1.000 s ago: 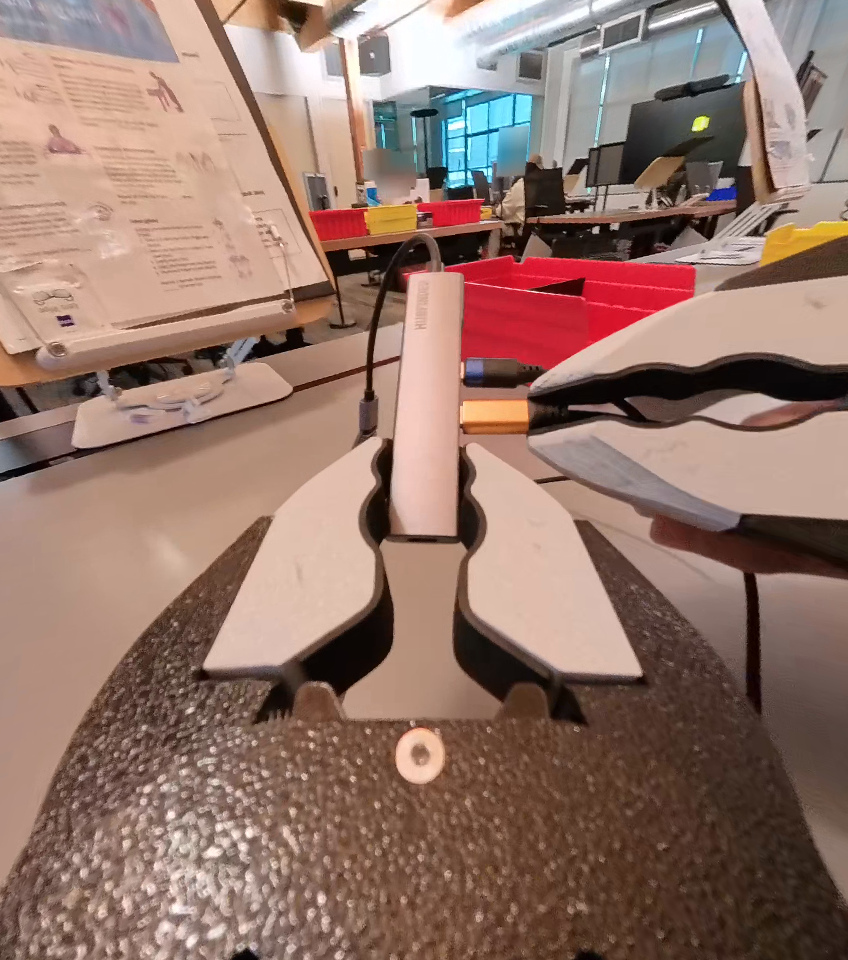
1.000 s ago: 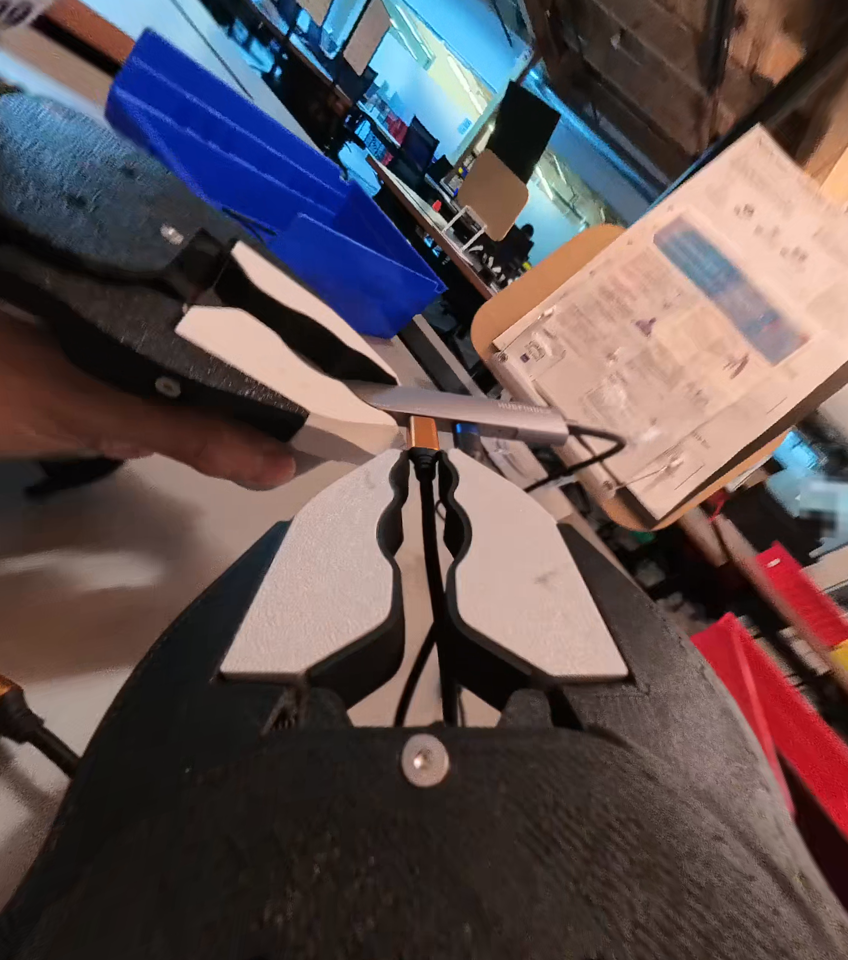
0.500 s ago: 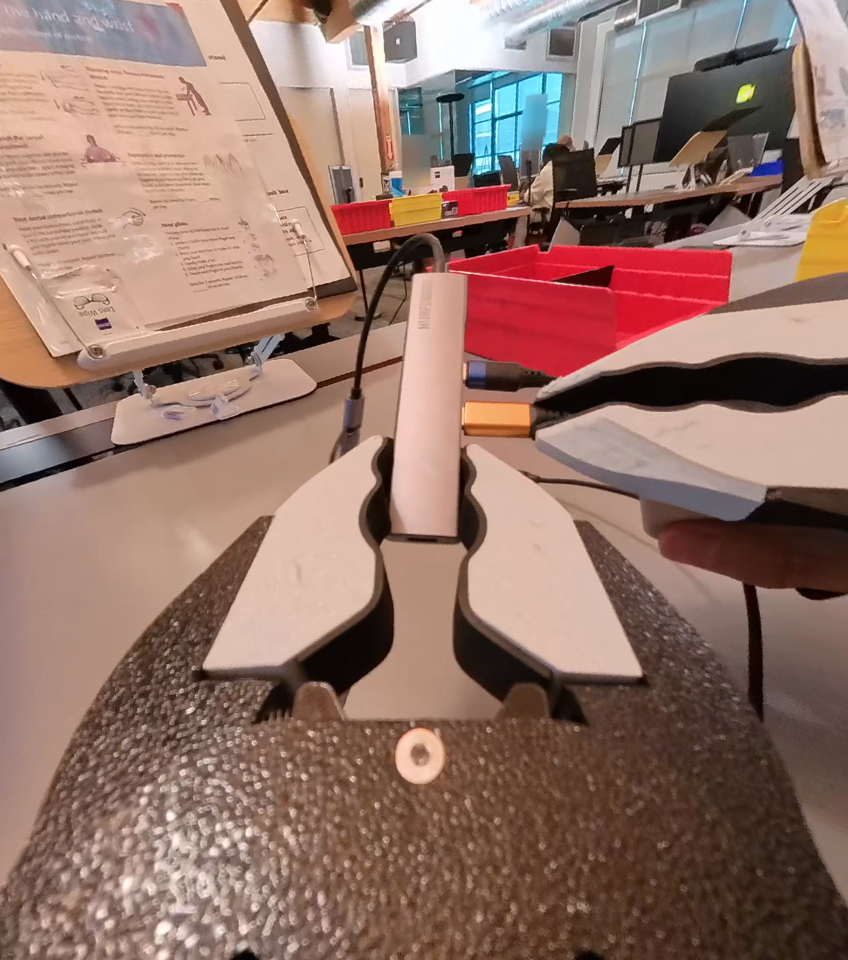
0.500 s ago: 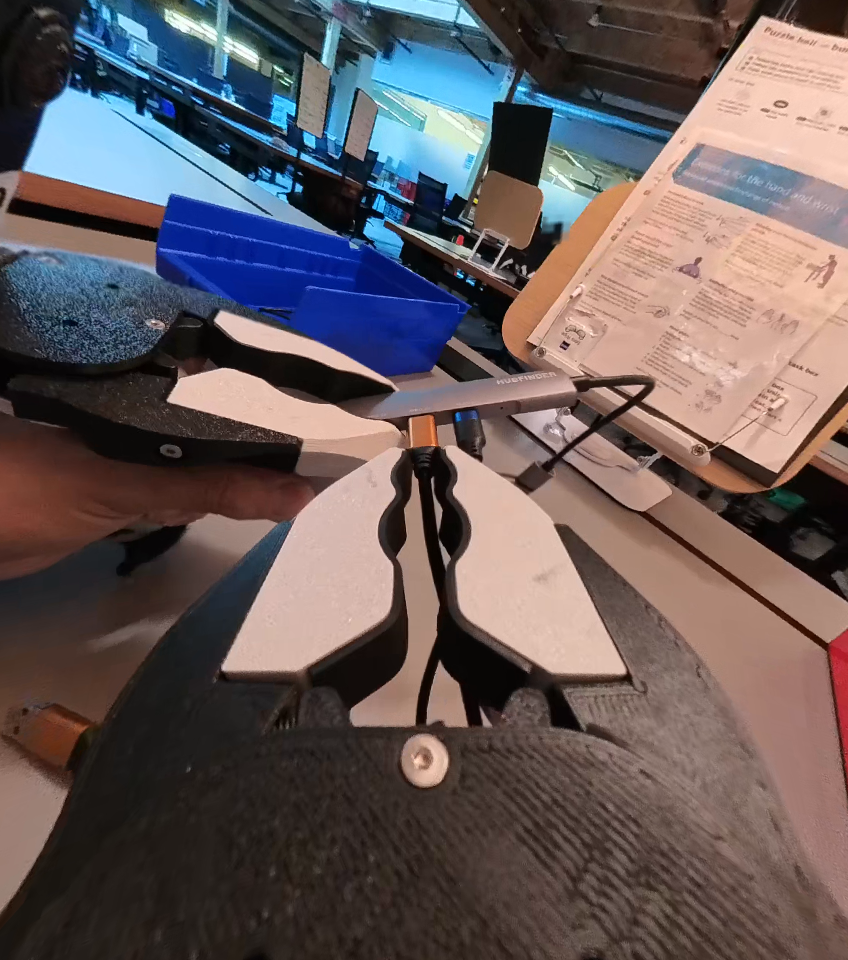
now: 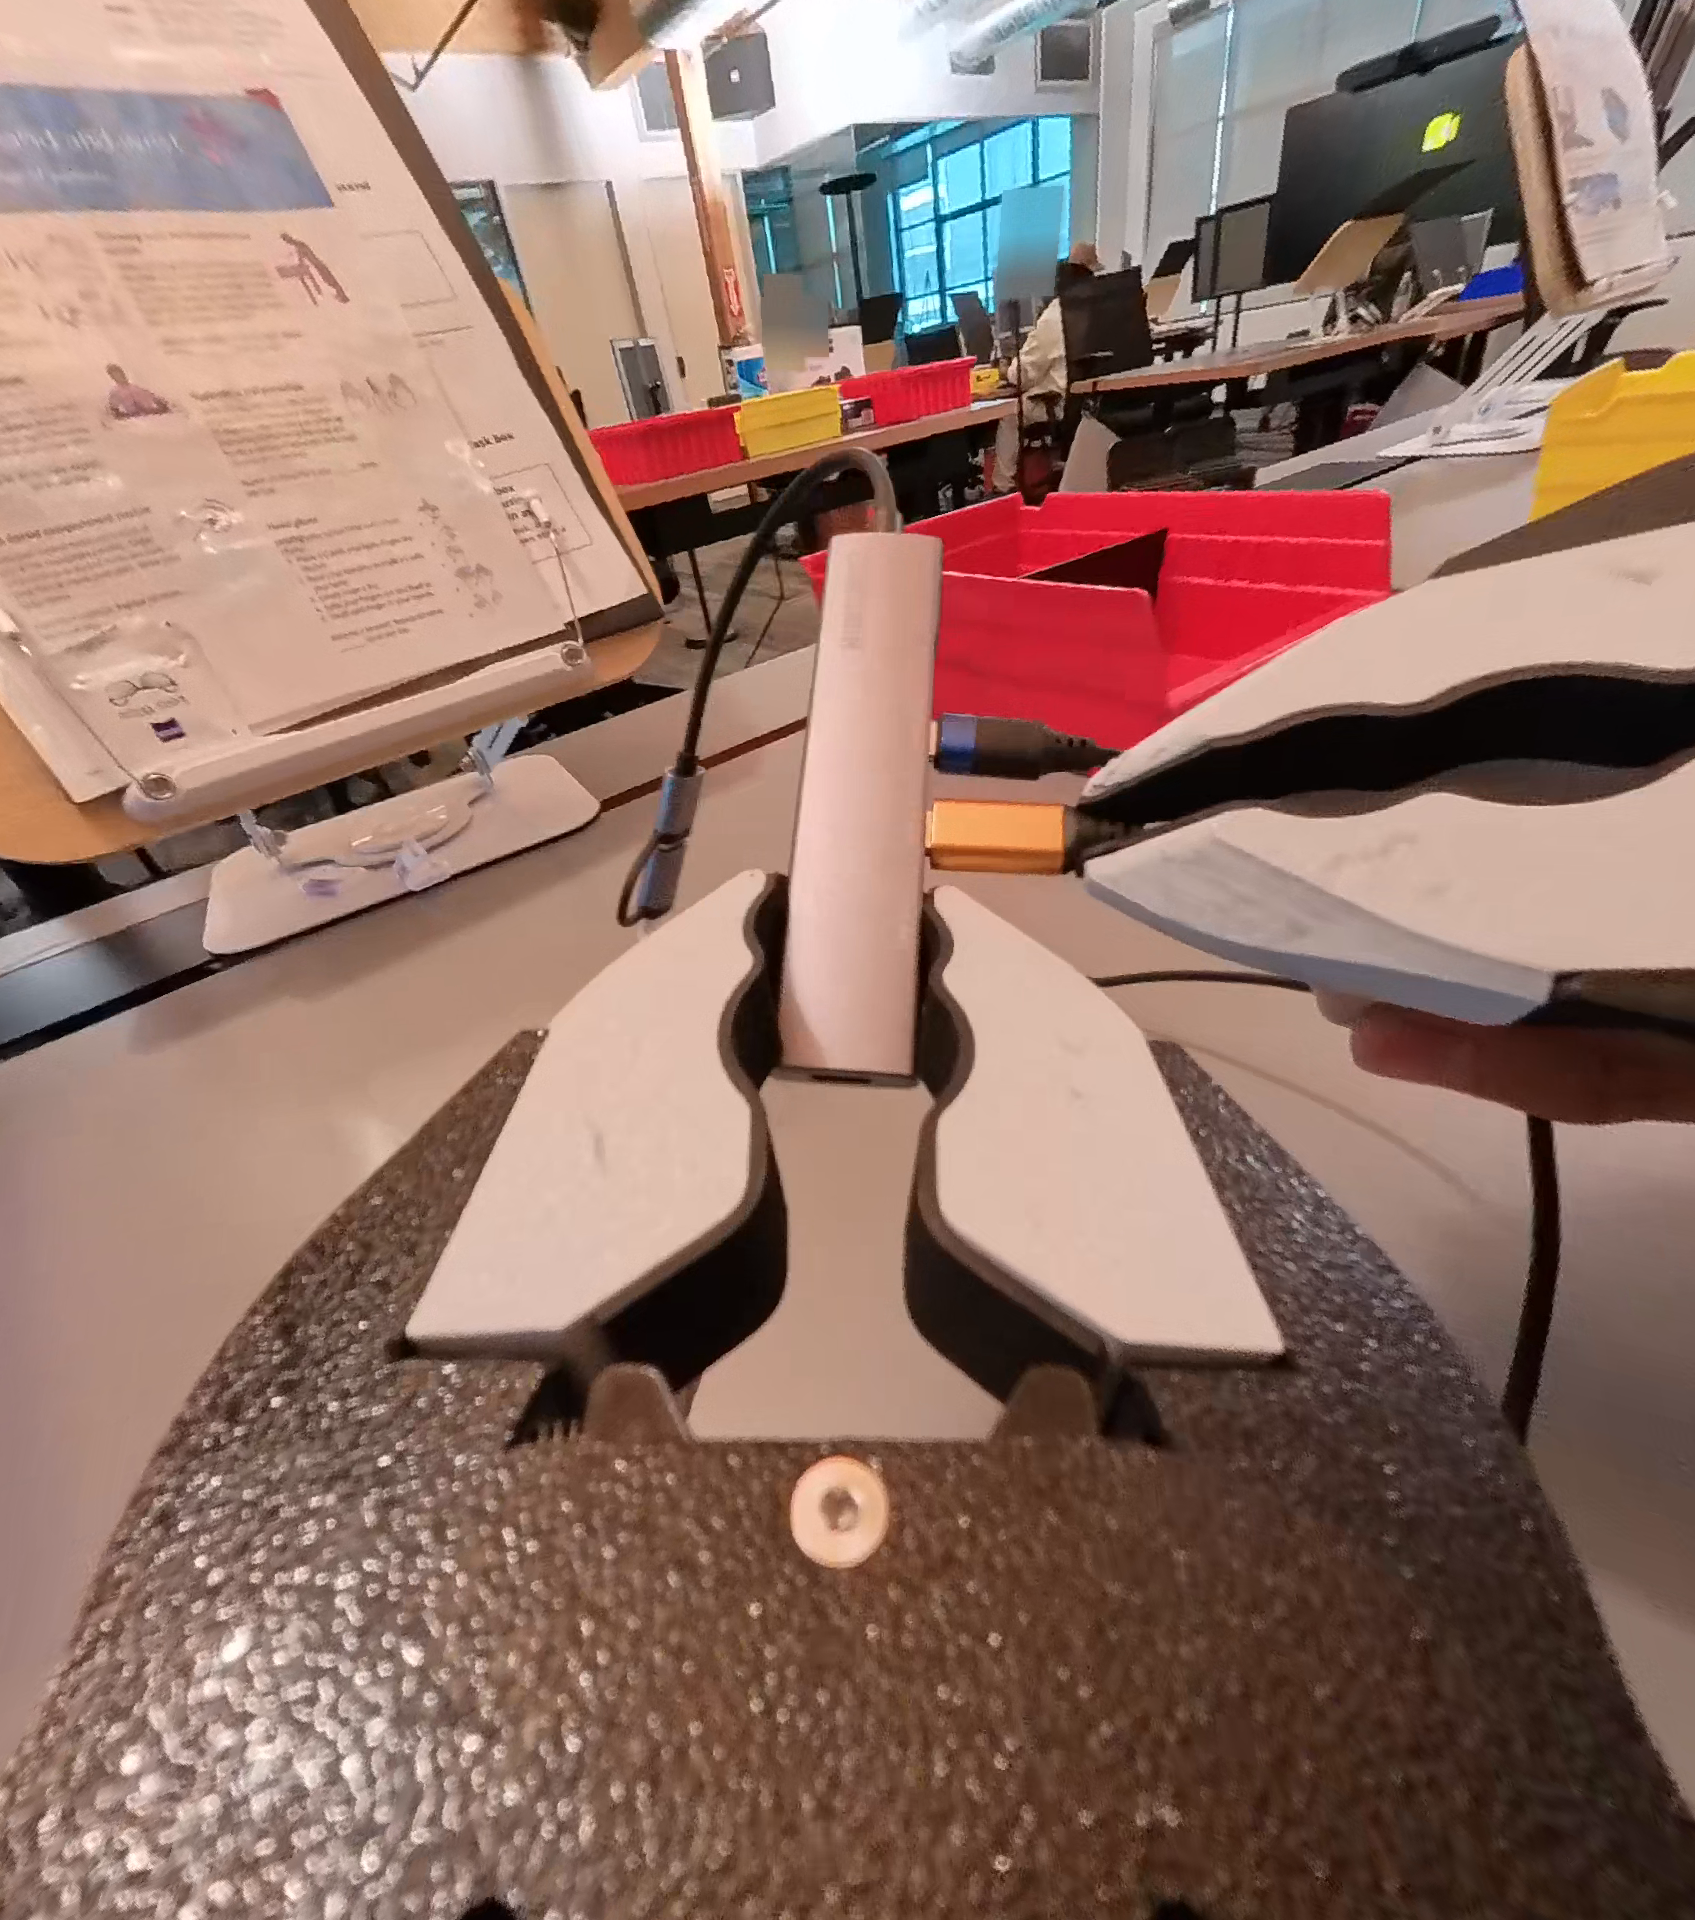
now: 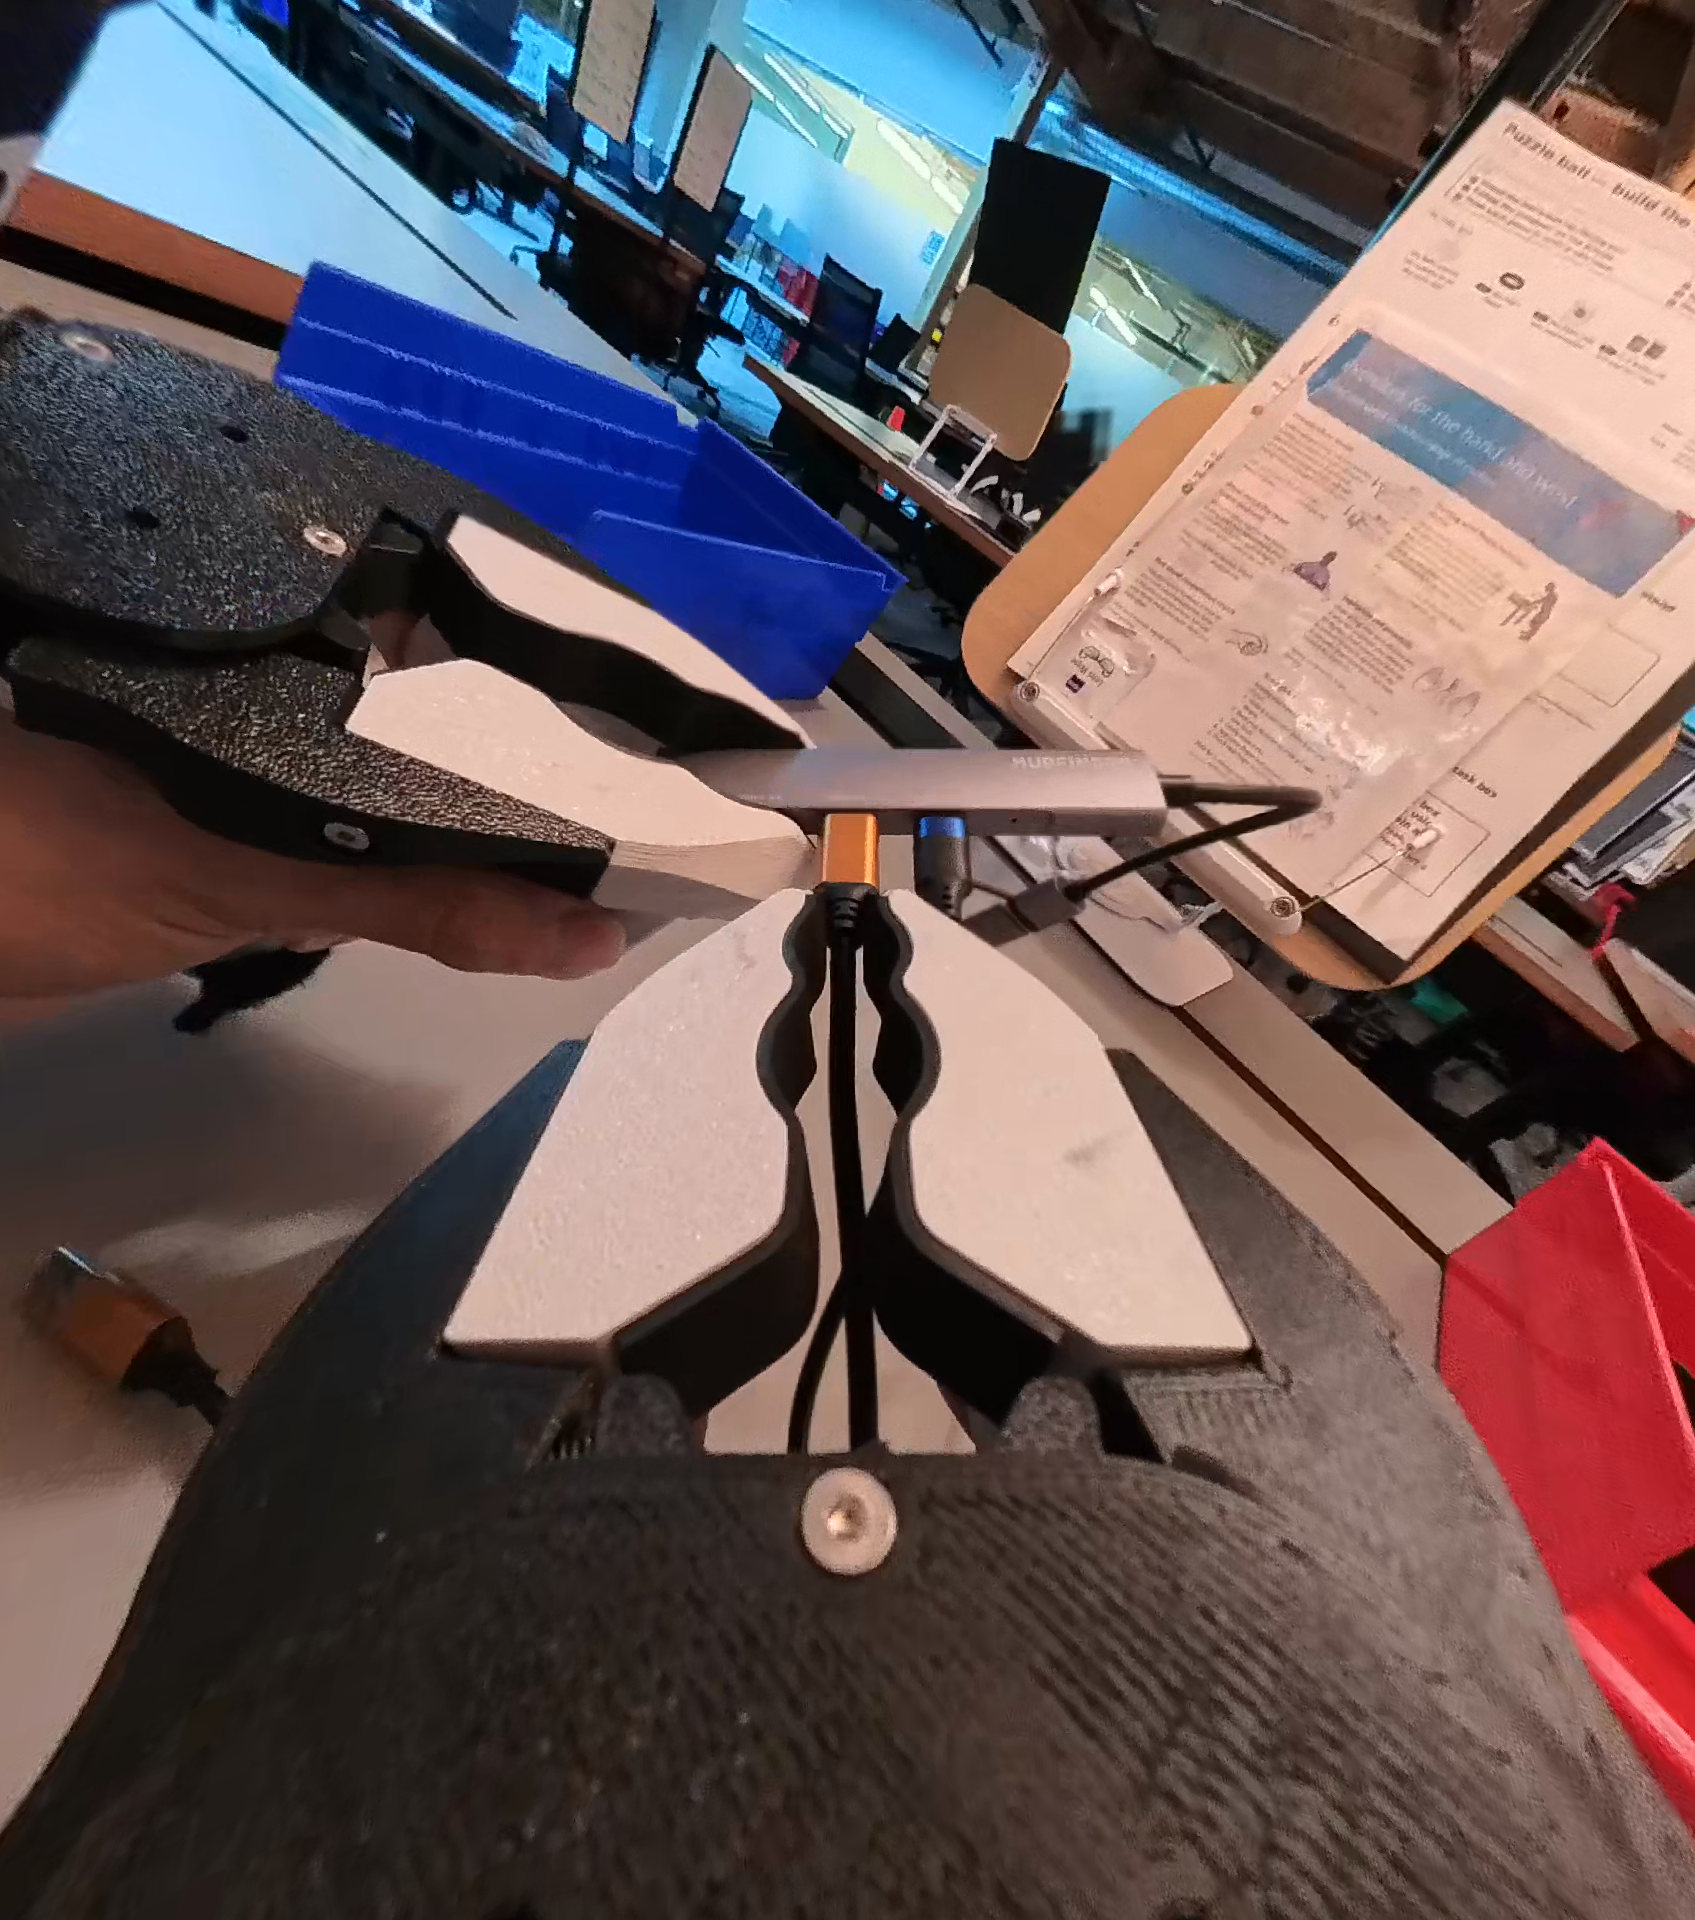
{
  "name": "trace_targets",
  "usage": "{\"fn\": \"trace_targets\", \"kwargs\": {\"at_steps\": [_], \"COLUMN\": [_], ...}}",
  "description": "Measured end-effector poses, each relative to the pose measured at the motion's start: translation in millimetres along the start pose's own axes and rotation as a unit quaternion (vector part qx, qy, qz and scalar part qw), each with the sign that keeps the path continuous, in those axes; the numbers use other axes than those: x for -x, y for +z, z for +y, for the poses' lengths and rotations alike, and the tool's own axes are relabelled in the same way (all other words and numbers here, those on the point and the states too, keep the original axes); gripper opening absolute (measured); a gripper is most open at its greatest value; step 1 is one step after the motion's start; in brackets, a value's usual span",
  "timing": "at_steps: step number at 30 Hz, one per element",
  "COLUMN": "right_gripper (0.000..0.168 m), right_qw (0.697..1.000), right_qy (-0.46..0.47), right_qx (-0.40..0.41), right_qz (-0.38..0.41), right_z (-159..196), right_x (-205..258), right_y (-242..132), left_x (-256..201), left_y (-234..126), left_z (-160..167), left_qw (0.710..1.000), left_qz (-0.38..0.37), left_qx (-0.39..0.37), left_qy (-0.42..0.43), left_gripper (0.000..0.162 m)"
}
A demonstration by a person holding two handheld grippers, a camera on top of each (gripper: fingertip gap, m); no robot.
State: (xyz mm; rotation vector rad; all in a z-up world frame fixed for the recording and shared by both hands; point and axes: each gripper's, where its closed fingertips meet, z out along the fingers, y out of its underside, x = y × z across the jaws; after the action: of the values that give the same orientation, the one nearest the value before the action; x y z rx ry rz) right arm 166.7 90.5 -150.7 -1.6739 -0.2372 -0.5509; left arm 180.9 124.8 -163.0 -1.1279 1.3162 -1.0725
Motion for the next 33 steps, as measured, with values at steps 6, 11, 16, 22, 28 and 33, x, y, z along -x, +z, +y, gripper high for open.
{"fn": "trace_targets", "kwargs": {"at_steps": [6, 11, 16, 22, 28, 33], "right_gripper": [0.008, 0.008, 0.008, 0.008, 0.008, 0.008], "right_qw": [0.999, 0.999, 0.999, 0.993, 0.987, 0.98], "right_qy": [0.051, 0.045, 0.047, 0.114, 0.103, 0.083], "right_qx": [-0.012, 0.003, 0.012, 0.026, -0.092, -0.176], "right_qz": [-0.007, -0.007, 0.001, 0.028, -0.083, -0.044], "right_z": [-10, -8, -3, 21, -55, -100], "right_x": [-4, -5, -7, -31, -70, -163], "right_y": [-8, -18, -25, -65, -95, -133], "left_x": [-4, -14, -23, 89, 17, 11], "left_y": [-2, -2, 2, -10, 21, 23], "left_z": [-12, -15, -14, -13, -56, -38], "left_qw": [1.0, 1.0, 0.999, 0.978, 0.998, 0.997], "left_qz": [0.004, 0.019, 0.032, -0.076, -0.046, -0.068], "left_qx": [-0.014, -0.017, -0.016, -0.046, -0.032, 0.0], "left_qy": [0.011, 0.014, 0.008, -0.191, 0.005, 0.036], "left_gripper": [0.023, 0.023, 0.023, 0.023, 0.023, 0.023]}}
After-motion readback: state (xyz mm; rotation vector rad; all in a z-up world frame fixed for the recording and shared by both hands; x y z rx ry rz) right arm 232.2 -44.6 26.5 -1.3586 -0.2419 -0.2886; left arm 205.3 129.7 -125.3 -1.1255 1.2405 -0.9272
